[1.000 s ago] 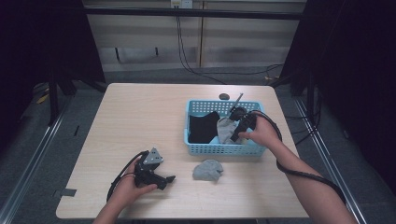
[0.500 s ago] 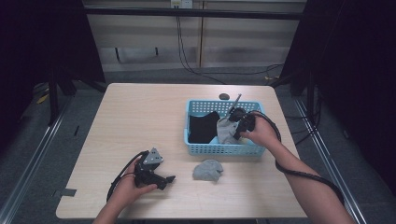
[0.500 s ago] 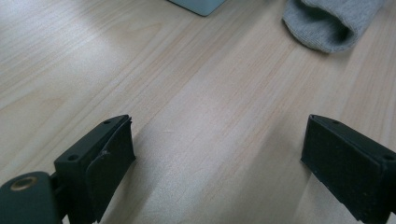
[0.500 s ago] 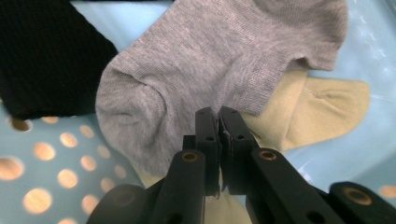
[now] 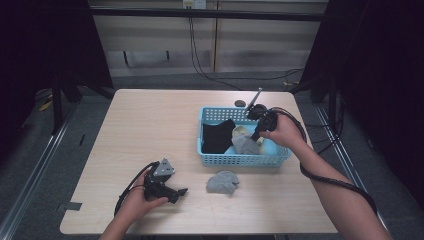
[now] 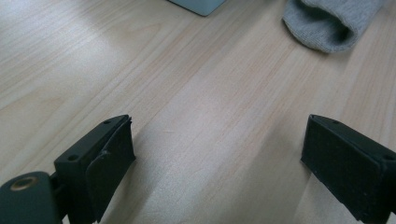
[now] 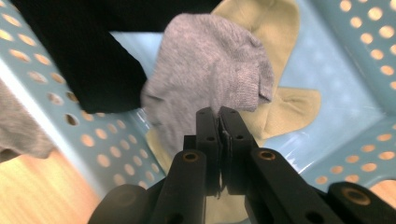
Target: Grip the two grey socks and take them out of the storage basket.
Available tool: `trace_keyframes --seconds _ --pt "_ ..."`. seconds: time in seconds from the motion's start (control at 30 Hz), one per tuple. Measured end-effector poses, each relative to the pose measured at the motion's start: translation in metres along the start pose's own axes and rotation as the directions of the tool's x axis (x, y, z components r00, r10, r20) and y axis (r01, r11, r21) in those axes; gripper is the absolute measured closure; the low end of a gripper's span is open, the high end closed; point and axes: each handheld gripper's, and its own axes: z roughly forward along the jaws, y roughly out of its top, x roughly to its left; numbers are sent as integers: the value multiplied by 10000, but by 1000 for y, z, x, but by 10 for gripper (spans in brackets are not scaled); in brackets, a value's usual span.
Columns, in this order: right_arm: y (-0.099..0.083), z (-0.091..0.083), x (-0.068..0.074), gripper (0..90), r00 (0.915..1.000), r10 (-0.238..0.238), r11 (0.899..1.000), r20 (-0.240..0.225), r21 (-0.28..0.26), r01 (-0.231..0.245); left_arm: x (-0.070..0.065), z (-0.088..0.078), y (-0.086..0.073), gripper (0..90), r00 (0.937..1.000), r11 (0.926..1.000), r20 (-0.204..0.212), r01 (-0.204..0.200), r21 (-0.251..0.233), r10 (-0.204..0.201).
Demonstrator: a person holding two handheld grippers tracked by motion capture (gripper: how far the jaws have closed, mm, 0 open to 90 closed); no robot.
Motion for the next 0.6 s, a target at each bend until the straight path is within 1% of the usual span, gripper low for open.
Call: trace_keyframes --seconds 0.03,0.07,0.1,0.27,0.3,0.37,0.4,0.43,0.47,0.5,0.57,0.6 --pt "1 -3 0 877 10000 33 10000 7 -4 -33 0 0 0 85 10000 10000 13 -6 12 6" --pt "2 -6 0 877 10000 -61 10000 51 -42 62 0 0 0 85 10000 10000 7 5 9 -5" --pt "4 -10 0 877 10000 -51 10000 72 -44 51 0 0 0 85 10000 10000 8 4 9 -4" --pt "6 -18 0 878 9999 -125 9999 117 -75 125 0 0 0 85 10000 10000 21 -3 39 3" --pt "7 -20 0 879 9999 -96 9998 66 -158 97 0 0 0 85 10000 10000 21 -7 44 7" --pt "8 -23 1 880 9999 -111 9999 83 -115 112 0 0 0 85 10000 10000 44 5 31 -5" --pt "8 -24 1 880 9999 -161 9997 20 -170 162 0 0 0 85 10000 10000 4 -17 24 17" --pt "9 -28 2 881 9999 -160 9998 -63 -130 159 0 0 0 85 10000 10000 43 -2 36 2" --pt "9 -28 2 881 9999 -160 9998 -63 -130 159 0 0 0 85 10000 10000 43 -2 36 2" --pt "9 -30 1 881 9996 -271 9996 -50 -46 270 0 0 0 85 10000 10000 51 0 34 0" --pt "10 -37 2 882 9998 -188 9998 -83 -46 188 0 0 0 85 10000 10000 45 -7 32 7" --pt "10 -37 2 882 9998 -188 9998 -83 -46 188 0 0 0 85 10000 10000 49 -2 35 2"
